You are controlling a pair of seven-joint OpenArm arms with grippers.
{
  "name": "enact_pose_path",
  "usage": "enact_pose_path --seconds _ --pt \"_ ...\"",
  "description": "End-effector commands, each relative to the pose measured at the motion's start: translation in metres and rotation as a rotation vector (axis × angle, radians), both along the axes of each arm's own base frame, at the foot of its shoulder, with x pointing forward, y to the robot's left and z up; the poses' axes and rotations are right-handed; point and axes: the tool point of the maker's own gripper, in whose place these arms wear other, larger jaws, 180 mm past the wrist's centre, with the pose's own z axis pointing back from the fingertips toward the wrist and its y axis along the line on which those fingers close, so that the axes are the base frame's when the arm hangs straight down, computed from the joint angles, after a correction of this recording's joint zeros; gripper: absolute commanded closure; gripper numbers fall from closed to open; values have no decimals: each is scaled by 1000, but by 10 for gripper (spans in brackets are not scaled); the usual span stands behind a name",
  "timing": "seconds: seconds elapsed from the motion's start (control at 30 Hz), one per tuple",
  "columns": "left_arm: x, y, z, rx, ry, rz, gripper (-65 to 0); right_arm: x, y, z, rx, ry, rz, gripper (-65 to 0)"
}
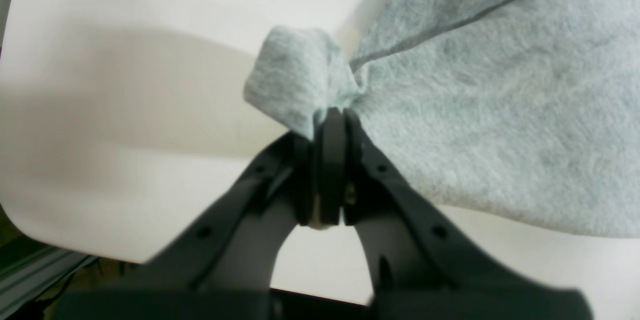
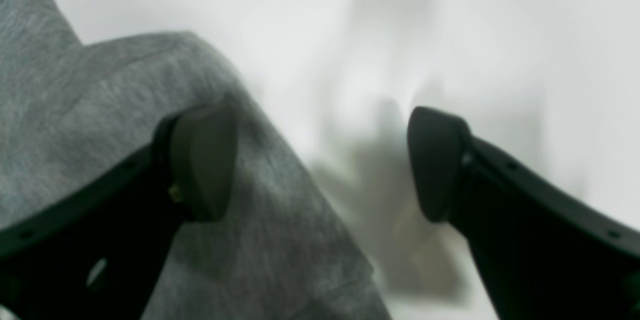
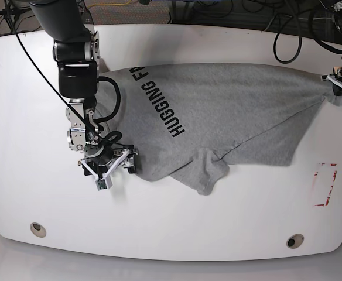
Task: Fold the T-shirt properly
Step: 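Drag the right gripper with the shirt corner away from the left gripper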
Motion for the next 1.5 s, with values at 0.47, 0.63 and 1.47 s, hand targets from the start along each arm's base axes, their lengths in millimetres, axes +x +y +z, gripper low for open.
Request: enact_pose_path --seconds 0.47,0.63,1.47 --pt "7 5 13 29 -36 -13 0 -18 59 -6 6 12 153 -509" --pt "8 5 13 29 -37 -13 0 -32 64 -11 -4 37 174 -509" --pt "9 4 13 28 -39 -16 0 -26 57 13 -30 -39 176 -13"
